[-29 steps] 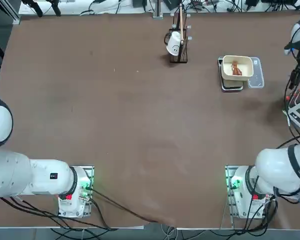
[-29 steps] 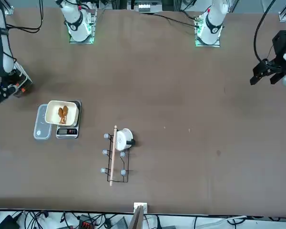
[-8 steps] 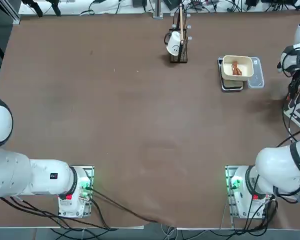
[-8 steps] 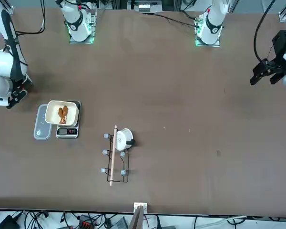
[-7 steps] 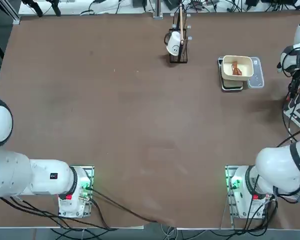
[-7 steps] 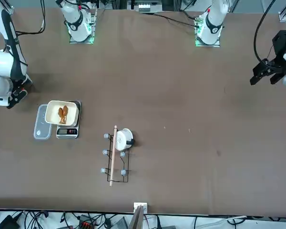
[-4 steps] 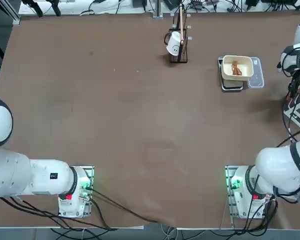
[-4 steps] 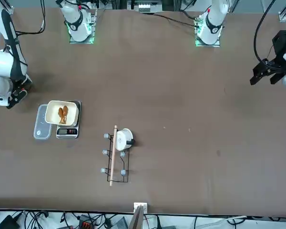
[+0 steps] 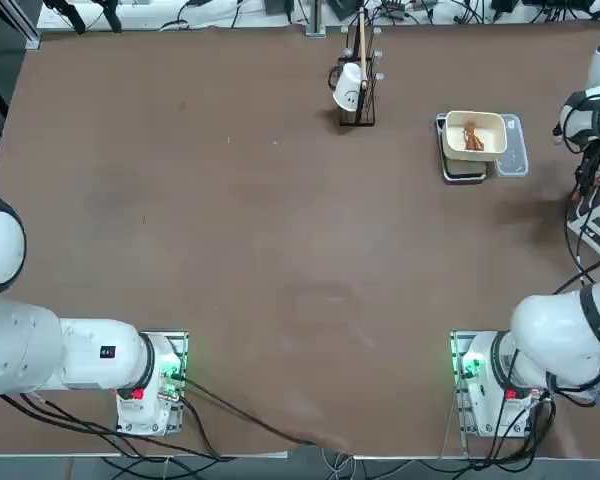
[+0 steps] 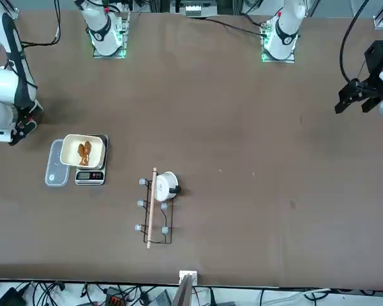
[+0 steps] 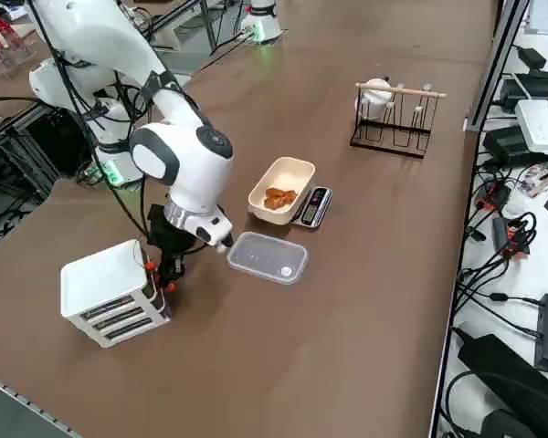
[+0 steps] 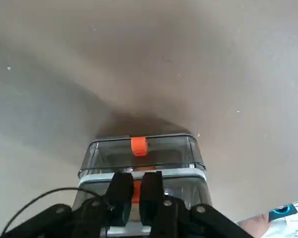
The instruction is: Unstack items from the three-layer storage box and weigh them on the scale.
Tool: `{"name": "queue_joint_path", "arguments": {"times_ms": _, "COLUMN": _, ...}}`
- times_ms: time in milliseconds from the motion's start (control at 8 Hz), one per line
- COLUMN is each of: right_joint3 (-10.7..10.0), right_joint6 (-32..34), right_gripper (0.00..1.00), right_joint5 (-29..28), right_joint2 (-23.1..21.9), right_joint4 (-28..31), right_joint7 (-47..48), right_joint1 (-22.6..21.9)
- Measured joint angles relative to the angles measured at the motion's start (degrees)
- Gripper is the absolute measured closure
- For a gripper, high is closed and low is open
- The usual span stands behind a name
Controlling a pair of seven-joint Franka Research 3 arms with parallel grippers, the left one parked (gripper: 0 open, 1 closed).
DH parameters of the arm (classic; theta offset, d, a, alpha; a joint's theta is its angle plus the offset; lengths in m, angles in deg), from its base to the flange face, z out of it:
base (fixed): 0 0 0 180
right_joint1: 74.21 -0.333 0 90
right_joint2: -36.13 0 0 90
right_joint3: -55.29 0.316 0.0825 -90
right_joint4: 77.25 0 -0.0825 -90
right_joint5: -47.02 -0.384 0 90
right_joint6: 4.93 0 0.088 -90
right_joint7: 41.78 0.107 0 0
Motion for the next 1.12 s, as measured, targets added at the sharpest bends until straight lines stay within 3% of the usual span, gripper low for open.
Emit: {"name": "queue_joint_path", "arguments": {"times_ms": 1125, "right_joint3": 2.14, "right_joint6": 0.18, "right_gripper": 0.88, "right_joint5": -3.68, "right_joint2": 0.03, "right_joint4": -0.95, "right_joint7": 4.55, "right_joint1": -6.74}}
